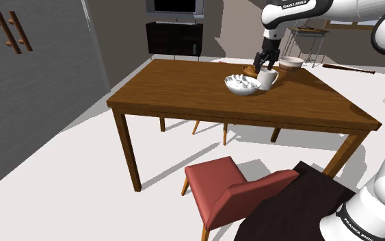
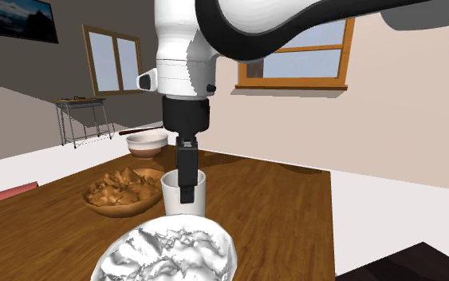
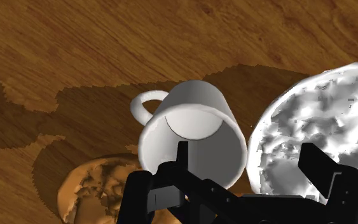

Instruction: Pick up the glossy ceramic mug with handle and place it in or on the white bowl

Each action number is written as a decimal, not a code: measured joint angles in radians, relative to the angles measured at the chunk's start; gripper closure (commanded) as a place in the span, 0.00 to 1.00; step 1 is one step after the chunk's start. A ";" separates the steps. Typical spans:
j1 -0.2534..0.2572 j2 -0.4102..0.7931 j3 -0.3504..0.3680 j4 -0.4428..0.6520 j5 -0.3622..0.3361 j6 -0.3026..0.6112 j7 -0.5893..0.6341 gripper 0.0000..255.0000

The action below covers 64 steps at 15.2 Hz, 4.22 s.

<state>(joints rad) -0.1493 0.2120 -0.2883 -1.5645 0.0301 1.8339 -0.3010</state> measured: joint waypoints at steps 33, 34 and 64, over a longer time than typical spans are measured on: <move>-0.008 0.017 -0.003 0.136 0.005 -0.118 -0.007 1.00; -0.009 0.018 -0.003 0.150 0.006 -0.132 -0.008 1.00; 0.124 0.132 0.056 0.594 0.006 -0.469 0.202 1.00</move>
<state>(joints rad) -0.0256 0.3436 -0.2325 -0.9708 0.0359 1.3650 -0.0992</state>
